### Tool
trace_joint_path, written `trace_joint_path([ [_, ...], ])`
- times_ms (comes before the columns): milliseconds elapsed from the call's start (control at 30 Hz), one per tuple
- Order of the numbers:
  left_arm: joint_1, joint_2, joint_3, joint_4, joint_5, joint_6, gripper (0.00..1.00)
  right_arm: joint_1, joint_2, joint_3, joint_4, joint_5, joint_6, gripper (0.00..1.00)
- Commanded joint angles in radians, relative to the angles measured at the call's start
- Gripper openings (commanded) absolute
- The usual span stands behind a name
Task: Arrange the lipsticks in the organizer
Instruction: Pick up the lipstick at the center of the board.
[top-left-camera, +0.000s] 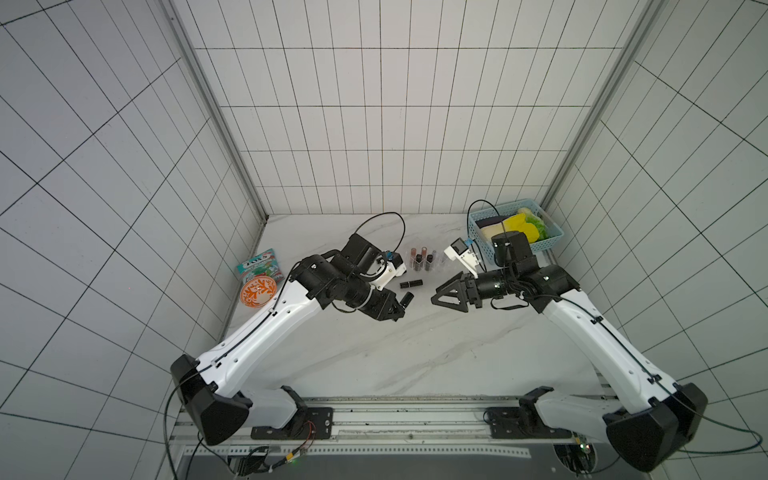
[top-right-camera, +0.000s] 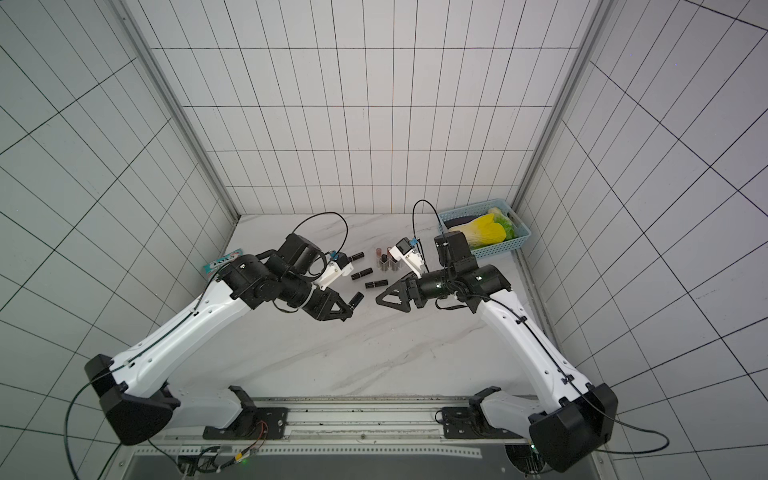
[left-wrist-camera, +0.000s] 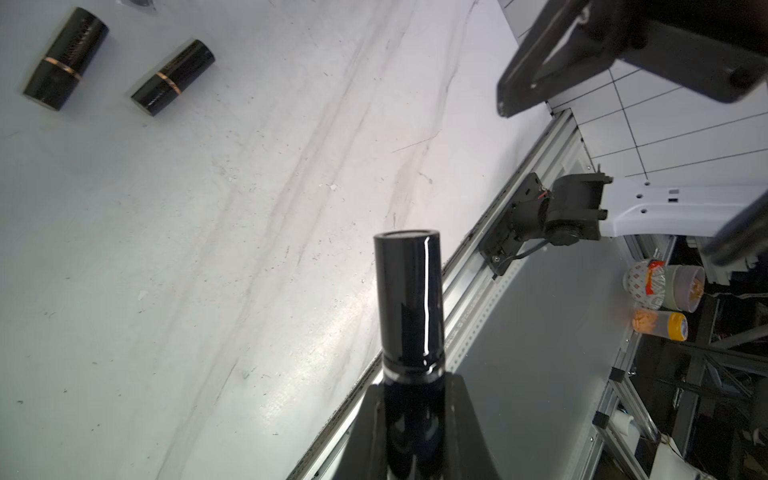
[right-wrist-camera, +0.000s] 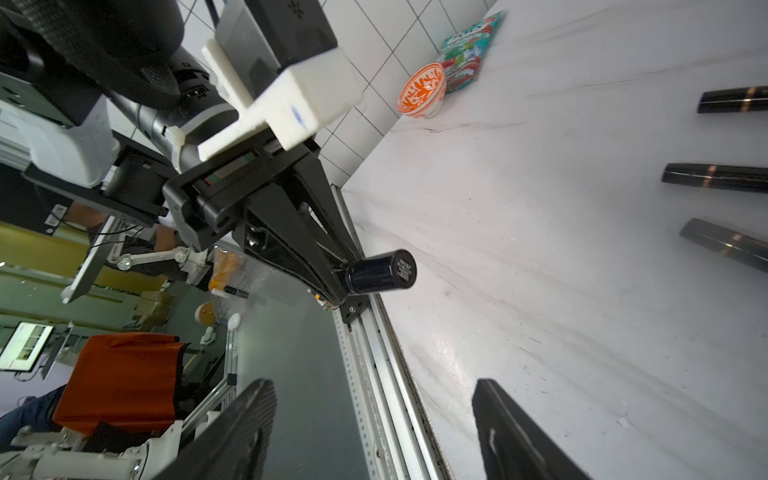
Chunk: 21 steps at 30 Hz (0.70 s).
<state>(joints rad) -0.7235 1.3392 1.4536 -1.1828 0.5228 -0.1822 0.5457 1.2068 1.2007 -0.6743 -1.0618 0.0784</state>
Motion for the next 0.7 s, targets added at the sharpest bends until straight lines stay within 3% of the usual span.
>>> trace_joint_path([
  [0,-0.021,-0.027,0.033,0.009,0.08,0.024,0.06,0.04,0.01,0.021,0.062,-0.111,-0.01,0.79],
  [400,-0.049,-0.101,0.021,0.057,0.134,0.019,0.06,0.124,0.128,0.056,0.147,-0.176,0.008,0.73],
  [667,-0.051,-0.098,0.002,0.058,0.114,0.024,0.06,0.146,0.098,-0.018,0.357,-0.243,0.155,0.46],
])
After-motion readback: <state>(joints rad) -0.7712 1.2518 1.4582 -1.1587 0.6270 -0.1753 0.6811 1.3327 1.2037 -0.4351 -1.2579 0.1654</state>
